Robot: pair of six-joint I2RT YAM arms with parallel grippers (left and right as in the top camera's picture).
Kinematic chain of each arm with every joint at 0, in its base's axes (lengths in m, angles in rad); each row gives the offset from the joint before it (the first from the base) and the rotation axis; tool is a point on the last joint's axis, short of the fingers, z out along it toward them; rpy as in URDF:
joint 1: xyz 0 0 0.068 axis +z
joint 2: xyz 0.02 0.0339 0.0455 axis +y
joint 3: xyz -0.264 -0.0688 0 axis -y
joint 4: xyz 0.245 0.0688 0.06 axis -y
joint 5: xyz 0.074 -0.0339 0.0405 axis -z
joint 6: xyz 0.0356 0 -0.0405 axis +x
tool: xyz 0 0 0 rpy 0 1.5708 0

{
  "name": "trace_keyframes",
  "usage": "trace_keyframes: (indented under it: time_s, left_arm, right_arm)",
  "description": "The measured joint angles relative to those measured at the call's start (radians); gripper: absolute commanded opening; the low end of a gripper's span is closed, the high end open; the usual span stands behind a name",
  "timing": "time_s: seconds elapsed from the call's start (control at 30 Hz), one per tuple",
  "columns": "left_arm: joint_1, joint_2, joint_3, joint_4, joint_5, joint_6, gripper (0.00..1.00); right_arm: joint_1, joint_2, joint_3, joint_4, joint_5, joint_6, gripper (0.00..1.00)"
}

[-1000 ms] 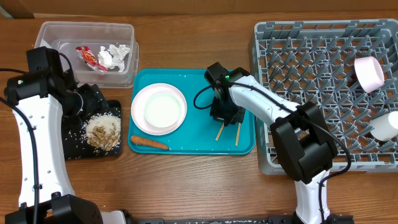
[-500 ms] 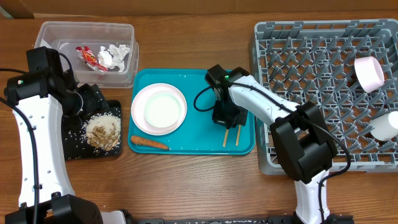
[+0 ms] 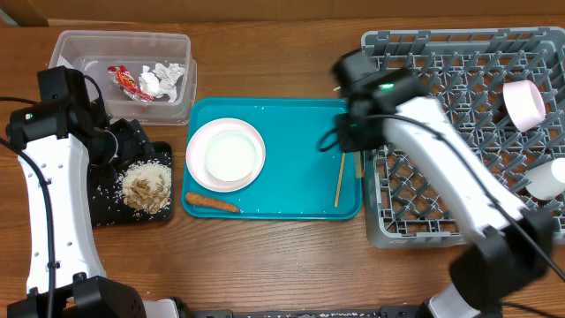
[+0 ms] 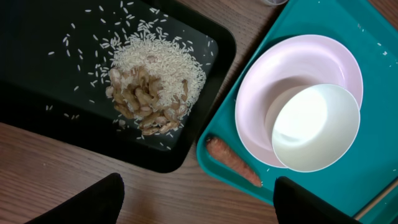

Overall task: Sort waste into correct bins and load items into the dishwasher
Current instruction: 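Carry one chopstick with right gripper into the dish rack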

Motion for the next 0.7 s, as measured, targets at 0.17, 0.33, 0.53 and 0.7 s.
trace_keyframes:
  time_s: [0.17, 0.33, 0.53, 0.7]
  left_arm:
    - [0.0, 0.0, 0.0, 0.0, 0.0, 0.0, 0.79]
    - [0.0, 0.0, 0.0, 0.0, 0.0, 0.0, 0.79]
    - [0.0, 0.0, 0.0, 0.0, 0.0, 0.0, 0.79]
    - [0.0, 0.0, 0.0, 0.0, 0.0, 0.0, 0.79]
  right_arm:
    - [-0.096, -0.01, -0.011, -0.019, 0.043, -0.068, 0.04]
    - [-0.129, -0.006, -0.085, 0.005, 0.033, -0.089, 0.04]
    - [-0.133, -0.004, -0.206, 0.074, 0.029, -0.1, 0.05]
    - [-0.133, -0.002, -0.253, 0.077, 0.029, -0.099, 0.11]
